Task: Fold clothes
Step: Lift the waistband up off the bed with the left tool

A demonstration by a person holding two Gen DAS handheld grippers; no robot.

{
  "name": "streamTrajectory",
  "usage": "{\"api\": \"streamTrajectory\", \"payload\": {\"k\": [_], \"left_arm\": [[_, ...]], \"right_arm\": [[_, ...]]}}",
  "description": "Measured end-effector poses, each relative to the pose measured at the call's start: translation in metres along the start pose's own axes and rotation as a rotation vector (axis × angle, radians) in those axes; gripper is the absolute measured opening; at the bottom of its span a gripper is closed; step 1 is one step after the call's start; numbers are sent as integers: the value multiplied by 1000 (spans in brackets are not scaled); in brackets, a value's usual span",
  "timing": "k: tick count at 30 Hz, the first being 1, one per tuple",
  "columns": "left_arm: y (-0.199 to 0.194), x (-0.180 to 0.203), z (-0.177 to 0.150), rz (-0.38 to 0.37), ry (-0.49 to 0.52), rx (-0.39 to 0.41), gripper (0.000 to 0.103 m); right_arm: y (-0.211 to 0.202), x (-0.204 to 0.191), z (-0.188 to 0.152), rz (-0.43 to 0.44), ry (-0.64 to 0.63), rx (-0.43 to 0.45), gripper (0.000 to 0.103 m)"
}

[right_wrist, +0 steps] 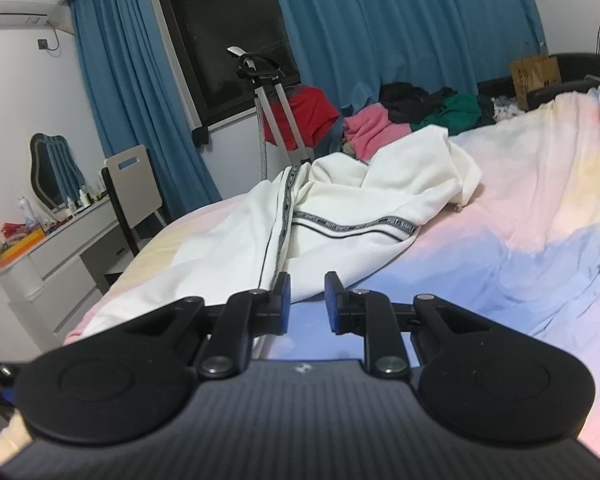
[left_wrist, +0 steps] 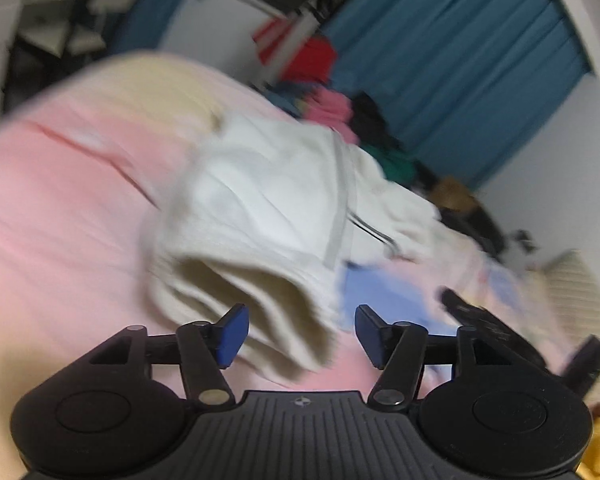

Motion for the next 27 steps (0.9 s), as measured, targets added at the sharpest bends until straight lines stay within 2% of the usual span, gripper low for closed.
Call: {"api": "streamTrajectory", "payload": {"k": [2, 5, 13, 14, 16, 17, 18, 20, 22, 25, 27], "left_arm": [[15, 6, -8, -62, -39, -31, 63], [38, 12, -11, -108, -84, -48, 63], [86, 15, -11, -177, -183, -67, 57], [90, 16, -11, -170, -182, -70, 52], [96, 17, -9, -151, -175, -58, 34], [99, 17, -7, -141, -176, -52, 14], [99, 15, -3, -133, -190, -41, 12], [92, 12, 13, -140, -211, 10, 9], [77, 11, 36, -137, -211, 100, 9], [48, 0, 79, -152, -279, 235, 9], [30, -12, 116, -126, -336, 333, 9]], "right_arm": [[1, 0, 0, 6, 13, -4, 23], [1, 1, 1, 9, 28, -5, 23], [4, 12, 1, 10, 76, -9, 23], [5, 12, 0, 9, 78, -10, 23], [7, 14, 0, 7, 82, -12, 23], [7, 14, 0, 7, 81, -14, 23], [7, 15, -1, 7, 80, -15, 23], [7, 16, -2, 5, 81, -19, 23], [6, 17, -3, 9, 84, -21, 23], [7, 17, -4, 5, 79, -25, 23], [9, 14, -6, 1, 65, -32, 23]]}}
Point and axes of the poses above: each gripper's, at about its wrist camera, not at the fingertips, and y roughly the way its jaws point, x to its right, z to its top, the point moved 5 cm from there along y, roughly the way its jaws point, and after that the axes turned 2 degrees about z, right-handed, at the moved point
